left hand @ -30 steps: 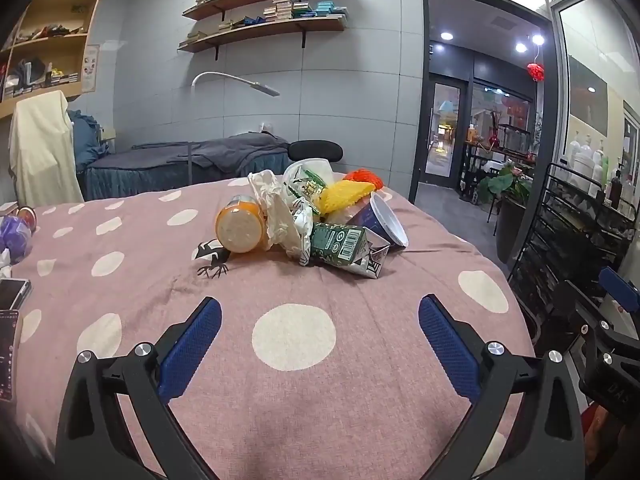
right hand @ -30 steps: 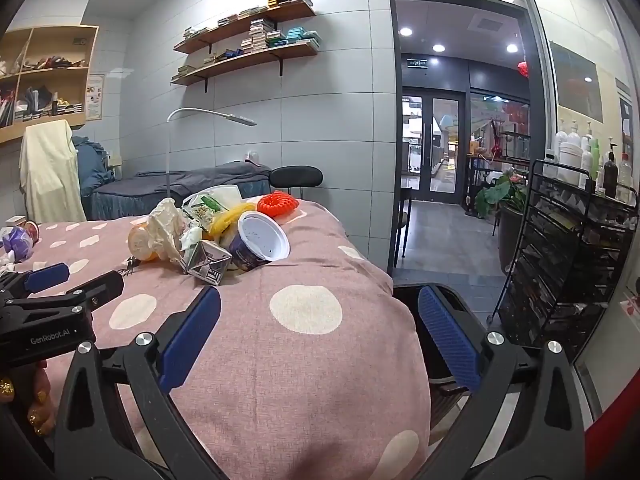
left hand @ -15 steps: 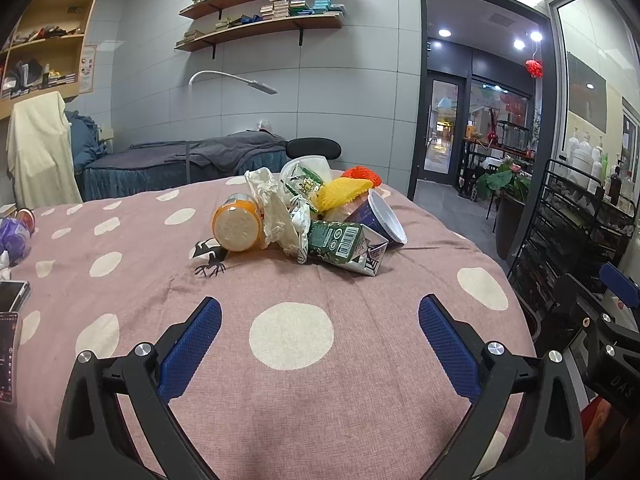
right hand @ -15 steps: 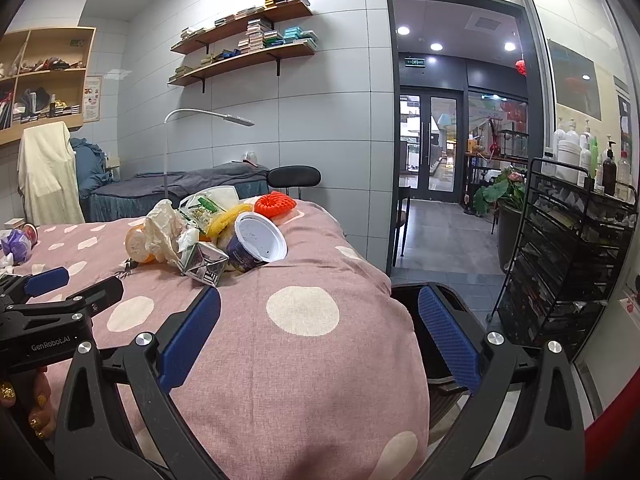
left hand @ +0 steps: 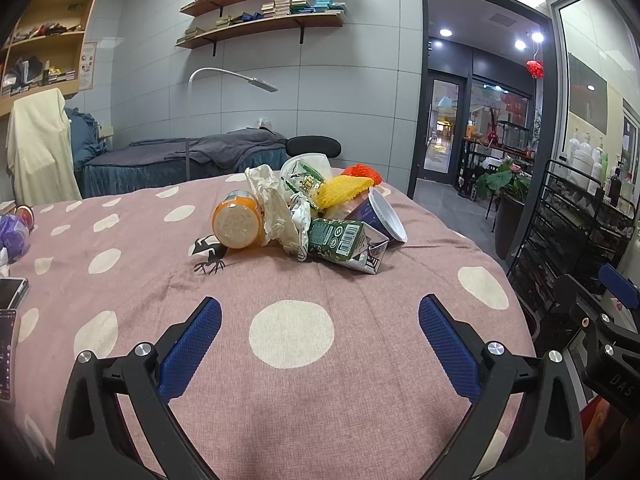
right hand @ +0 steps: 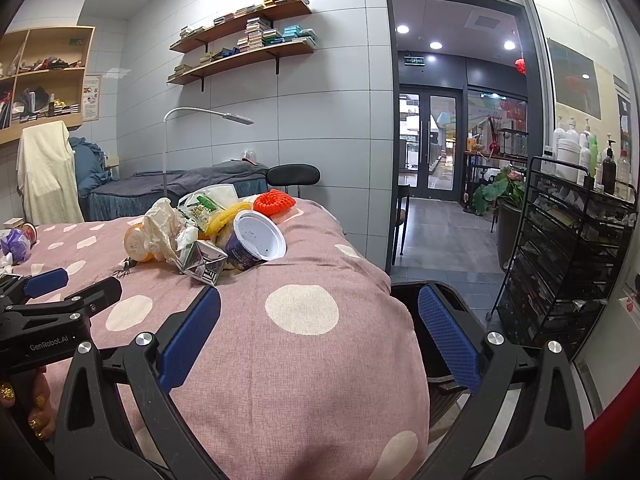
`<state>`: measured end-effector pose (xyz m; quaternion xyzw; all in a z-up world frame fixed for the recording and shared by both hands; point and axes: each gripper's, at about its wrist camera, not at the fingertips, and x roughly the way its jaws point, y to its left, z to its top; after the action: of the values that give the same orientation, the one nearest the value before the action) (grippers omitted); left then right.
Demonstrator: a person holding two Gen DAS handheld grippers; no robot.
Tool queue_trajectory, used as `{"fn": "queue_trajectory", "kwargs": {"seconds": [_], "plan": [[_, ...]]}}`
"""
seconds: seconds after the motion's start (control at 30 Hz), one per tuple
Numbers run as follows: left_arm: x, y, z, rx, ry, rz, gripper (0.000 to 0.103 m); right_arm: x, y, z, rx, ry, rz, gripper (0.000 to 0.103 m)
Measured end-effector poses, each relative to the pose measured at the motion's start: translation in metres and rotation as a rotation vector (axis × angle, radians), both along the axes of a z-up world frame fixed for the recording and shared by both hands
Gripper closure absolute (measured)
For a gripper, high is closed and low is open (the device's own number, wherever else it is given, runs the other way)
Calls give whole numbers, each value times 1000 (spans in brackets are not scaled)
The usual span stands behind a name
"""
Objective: Collect trash
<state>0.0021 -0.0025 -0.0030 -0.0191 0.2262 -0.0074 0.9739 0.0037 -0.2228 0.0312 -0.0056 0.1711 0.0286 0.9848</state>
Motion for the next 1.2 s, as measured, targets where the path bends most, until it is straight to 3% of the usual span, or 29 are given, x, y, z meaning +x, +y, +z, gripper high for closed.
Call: {"fn": "queue_trajectory", "kwargs": {"seconds": [1.2], "plan": [[-1, -1, -4, -2, 4, -2, 6, 3, 3, -5, 7, 17, 5, 5]]}}
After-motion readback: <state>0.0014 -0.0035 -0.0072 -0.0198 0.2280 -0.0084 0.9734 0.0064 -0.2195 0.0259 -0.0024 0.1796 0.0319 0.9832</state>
